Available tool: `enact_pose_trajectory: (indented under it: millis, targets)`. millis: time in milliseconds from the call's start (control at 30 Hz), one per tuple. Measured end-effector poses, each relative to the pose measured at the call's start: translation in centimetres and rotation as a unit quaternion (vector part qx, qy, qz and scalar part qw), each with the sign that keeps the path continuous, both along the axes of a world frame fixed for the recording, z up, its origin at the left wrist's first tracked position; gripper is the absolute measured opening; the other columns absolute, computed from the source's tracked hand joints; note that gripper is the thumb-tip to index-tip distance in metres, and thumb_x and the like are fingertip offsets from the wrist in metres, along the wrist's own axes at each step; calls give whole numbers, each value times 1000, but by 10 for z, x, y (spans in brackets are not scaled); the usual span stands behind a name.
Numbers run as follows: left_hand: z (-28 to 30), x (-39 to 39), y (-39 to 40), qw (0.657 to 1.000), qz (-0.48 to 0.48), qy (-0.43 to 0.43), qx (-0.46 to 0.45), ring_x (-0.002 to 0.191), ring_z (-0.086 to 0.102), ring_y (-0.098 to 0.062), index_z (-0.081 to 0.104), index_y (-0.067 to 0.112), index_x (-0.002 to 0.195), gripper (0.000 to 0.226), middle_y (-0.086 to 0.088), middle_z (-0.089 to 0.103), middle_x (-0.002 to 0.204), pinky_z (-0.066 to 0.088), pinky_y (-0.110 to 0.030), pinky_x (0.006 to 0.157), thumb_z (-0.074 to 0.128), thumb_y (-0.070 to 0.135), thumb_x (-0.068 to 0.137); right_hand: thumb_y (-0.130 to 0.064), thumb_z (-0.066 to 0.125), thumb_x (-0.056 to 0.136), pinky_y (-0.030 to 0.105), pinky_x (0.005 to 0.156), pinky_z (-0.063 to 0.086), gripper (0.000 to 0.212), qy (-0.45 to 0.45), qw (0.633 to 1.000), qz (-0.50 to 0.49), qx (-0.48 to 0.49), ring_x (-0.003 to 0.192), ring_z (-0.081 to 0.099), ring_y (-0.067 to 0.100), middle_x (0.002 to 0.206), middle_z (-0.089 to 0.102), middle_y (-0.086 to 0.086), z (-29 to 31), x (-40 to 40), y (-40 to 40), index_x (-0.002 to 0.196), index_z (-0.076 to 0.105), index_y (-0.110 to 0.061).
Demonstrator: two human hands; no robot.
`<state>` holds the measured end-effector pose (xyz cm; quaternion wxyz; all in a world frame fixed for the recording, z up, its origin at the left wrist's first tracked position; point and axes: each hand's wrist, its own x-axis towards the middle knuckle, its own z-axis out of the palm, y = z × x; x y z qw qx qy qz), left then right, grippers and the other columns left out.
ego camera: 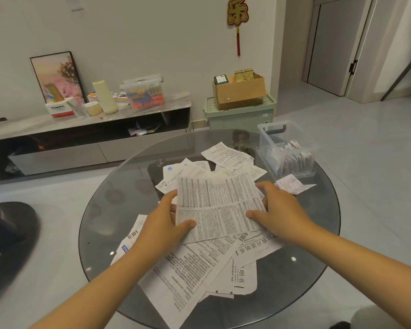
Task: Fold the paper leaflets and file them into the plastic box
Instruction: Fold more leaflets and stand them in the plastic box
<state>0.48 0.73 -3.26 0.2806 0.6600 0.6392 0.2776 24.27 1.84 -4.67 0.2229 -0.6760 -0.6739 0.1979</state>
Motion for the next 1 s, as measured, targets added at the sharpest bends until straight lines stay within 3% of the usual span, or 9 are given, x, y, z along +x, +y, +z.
enact_pose_trajectory:
  millis: [100,200,267,400,600,700,767,867,1000]
  targets:
    - [-4,1,1,999,0,51,2,110,54,-11,12,32,149,92,6,45,131,49,-28,90,73,26,81,-43,63,84,35,103,29,72,-77,995,22,55,120,37,21,125,47,-2,1,-1,-4,144,25,-30]
    - [-10,0,3,985,-33,160,52,140,20,-17,16,35,148,85,5,14,153,21,-41,116,70,35,82,-42,55,90,32,107,14,47,-139,976,116,120,132,22,16,143,34,-9,2,-3,-9,136,43,-38]
    - [-12,0,2,965,-111,223,75,144,7,-14,33,39,142,69,9,10,157,3,-42,118,57,61,82,-44,49,93,31,105,10,39,-140,968,178,104,135,18,14,146,33,-14,1,-5,-11,132,49,-40]
    - [-18,0,1,949,-203,243,9,144,7,-3,34,39,143,113,15,16,156,-10,-38,117,18,99,49,-57,43,91,30,109,6,52,-164,958,233,22,139,15,11,152,26,-15,-2,-6,-12,140,35,-44]
    - [-1,0,1,938,-220,263,43,139,22,2,43,32,139,57,14,32,150,-1,-30,118,48,57,88,-58,42,90,29,110,12,49,-175,952,248,49,134,29,9,146,38,-15,4,-1,-8,136,43,-41]
    - [6,2,-2,941,-231,241,63,123,34,13,53,34,131,36,30,42,133,12,-19,114,48,36,96,-47,40,96,25,99,23,28,-167,946,260,94,97,53,9,98,65,-14,8,0,-7,100,64,-34]
    - [9,1,-3,951,-217,207,71,99,42,20,60,38,122,32,47,42,107,31,-7,99,49,23,96,-41,41,96,20,87,30,28,-157,950,249,109,74,51,12,71,58,-12,10,4,-5,78,61,-32]
    - [9,-3,-4,970,-182,141,74,89,51,19,67,36,112,26,45,49,93,38,2,77,53,21,95,-42,46,94,10,61,27,26,-123,965,209,98,76,55,15,77,66,-10,13,10,-4,93,68,-28]
    - [9,-7,-2,985,-146,79,52,76,59,4,65,37,87,19,22,66,82,45,-14,69,53,25,95,-41,54,91,21,60,38,24,-31,985,166,41,74,56,13,76,63,-7,19,11,-3,79,62,-22]
